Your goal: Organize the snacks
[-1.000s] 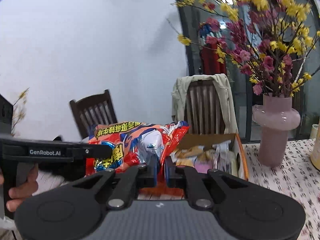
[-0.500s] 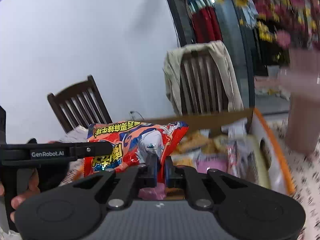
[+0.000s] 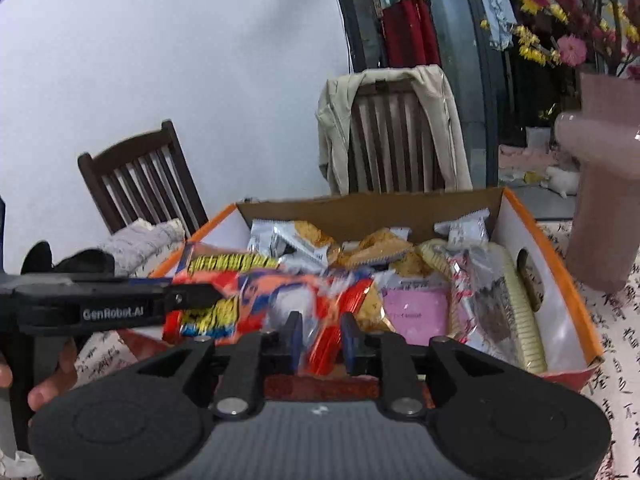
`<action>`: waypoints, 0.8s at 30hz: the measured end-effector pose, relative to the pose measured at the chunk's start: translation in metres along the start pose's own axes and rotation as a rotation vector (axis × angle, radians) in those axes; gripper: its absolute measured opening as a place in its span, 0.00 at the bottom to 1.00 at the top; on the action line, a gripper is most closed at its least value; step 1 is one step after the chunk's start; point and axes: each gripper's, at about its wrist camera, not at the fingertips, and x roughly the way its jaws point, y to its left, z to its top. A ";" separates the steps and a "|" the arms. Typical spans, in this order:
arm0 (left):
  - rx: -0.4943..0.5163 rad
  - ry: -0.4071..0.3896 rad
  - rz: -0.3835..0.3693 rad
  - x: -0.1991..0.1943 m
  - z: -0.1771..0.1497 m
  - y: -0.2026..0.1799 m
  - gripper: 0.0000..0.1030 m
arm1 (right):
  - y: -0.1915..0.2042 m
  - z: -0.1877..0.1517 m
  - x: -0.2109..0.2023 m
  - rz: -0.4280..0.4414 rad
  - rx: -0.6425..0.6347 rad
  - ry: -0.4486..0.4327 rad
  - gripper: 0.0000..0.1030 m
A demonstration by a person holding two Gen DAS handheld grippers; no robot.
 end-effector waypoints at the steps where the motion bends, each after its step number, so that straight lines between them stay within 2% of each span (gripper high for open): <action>1: 0.007 -0.004 0.006 -0.003 0.000 -0.001 0.41 | -0.001 0.002 -0.004 -0.007 0.002 -0.009 0.19; 6: 0.015 -0.030 0.016 -0.022 0.010 -0.007 0.45 | -0.002 0.013 -0.025 -0.038 -0.016 -0.043 0.20; 8: 0.027 -0.047 0.019 -0.035 0.014 -0.011 0.49 | -0.002 0.019 -0.038 -0.055 -0.028 -0.067 0.26; 10: 0.033 -0.072 0.022 -0.051 0.016 -0.016 0.58 | -0.001 0.025 -0.054 -0.071 -0.040 -0.094 0.30; 13: 0.034 -0.104 0.024 -0.074 0.016 -0.025 0.61 | 0.002 0.030 -0.076 -0.102 -0.071 -0.128 0.35; 15: 0.039 -0.125 0.036 -0.092 0.014 -0.032 0.67 | 0.005 0.031 -0.093 -0.131 -0.096 -0.154 0.49; 17: 0.046 -0.155 0.047 -0.113 0.010 -0.039 0.75 | 0.008 0.031 -0.110 -0.148 -0.120 -0.173 0.56; 19: 0.044 -0.182 0.047 -0.133 0.007 -0.045 0.81 | 0.015 0.030 -0.127 -0.161 -0.152 -0.190 0.59; 20: 0.042 -0.196 0.048 -0.144 0.005 -0.049 0.83 | 0.018 0.029 -0.135 -0.167 -0.167 -0.198 0.64; 23: 0.036 -0.244 0.070 -0.178 -0.006 -0.063 0.96 | 0.029 0.023 -0.162 -0.192 -0.208 -0.235 0.86; 24: 0.039 -0.259 0.083 -0.188 -0.009 -0.067 1.00 | 0.031 0.020 -0.172 -0.197 -0.221 -0.249 0.88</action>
